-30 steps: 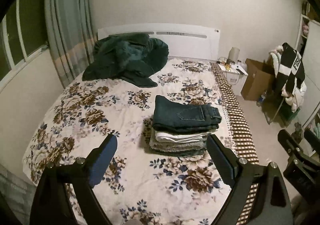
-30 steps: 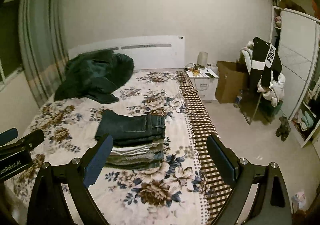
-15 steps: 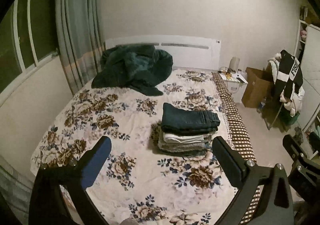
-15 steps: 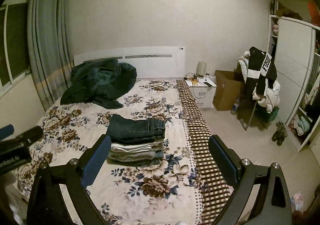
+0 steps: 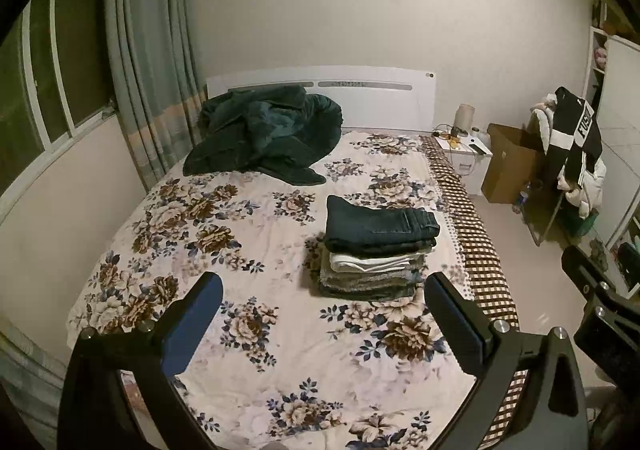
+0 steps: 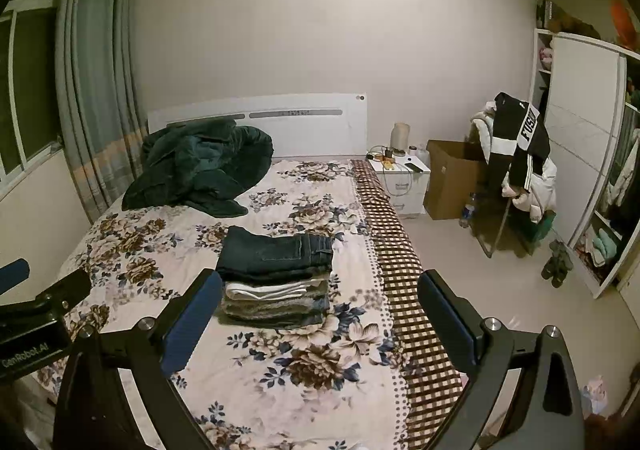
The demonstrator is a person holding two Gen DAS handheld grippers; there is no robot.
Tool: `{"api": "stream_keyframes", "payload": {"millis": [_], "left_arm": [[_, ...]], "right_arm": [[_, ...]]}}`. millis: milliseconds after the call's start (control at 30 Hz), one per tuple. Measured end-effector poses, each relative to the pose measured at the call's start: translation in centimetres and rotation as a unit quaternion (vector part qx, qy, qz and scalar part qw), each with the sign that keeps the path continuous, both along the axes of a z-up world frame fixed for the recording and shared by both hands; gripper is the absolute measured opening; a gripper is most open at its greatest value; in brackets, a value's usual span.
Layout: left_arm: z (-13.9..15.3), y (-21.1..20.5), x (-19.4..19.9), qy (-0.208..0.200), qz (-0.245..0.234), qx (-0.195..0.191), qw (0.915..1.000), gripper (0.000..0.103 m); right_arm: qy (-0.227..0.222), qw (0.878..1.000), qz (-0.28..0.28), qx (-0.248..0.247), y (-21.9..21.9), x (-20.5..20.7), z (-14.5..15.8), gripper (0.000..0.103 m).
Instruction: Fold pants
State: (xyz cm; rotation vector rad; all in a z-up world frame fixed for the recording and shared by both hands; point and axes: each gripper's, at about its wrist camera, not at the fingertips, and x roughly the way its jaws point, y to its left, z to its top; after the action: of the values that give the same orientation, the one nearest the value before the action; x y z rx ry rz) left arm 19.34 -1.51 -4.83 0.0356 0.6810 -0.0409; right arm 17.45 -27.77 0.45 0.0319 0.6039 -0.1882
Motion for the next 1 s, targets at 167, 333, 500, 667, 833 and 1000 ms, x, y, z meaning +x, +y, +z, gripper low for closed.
{"api": "stream_keyframes", "payload": {"millis": [167,333,500,667,833,1000], "left_arm": [[0.1,0.3,-0.6,-0.004,0.006,0.001,1.0,0.103],[0.1,0.5,-0.8,-0.004,0.007,0.003,1.0,0.103],[0.1,0.5,-0.8,-0.004,0.007,0.004,1.0,0.103],[0.3,0.7,-0.9,-0.006,0.007,0.005,0.9999,0.103],[0.6,0.6,-1.0,-0.008,0.007,0.007,0.9999,0.103],[0.8,0.5,-1.1,-0.01,0.007,0.007,0.9999,0.103]], "right_arm": [[0.001,1.0,0.006,0.003,0.4,-0.2,0.5,0.1],[0.001,1.0,0.01,0.007,0.4,0.0,0.7,0.1],[0.004,1.0,0.013,0.009,0.6,-0.2,0.8,0.1],[0.006,1.0,0.014,0.011,0.6,-0.4,0.6,0.1],[0.008,1.0,0.013,0.015,0.6,-0.6,0.4,0.1],[0.012,1.0,0.012,0.02,0.4,-0.5,0.1,0.1]]}}
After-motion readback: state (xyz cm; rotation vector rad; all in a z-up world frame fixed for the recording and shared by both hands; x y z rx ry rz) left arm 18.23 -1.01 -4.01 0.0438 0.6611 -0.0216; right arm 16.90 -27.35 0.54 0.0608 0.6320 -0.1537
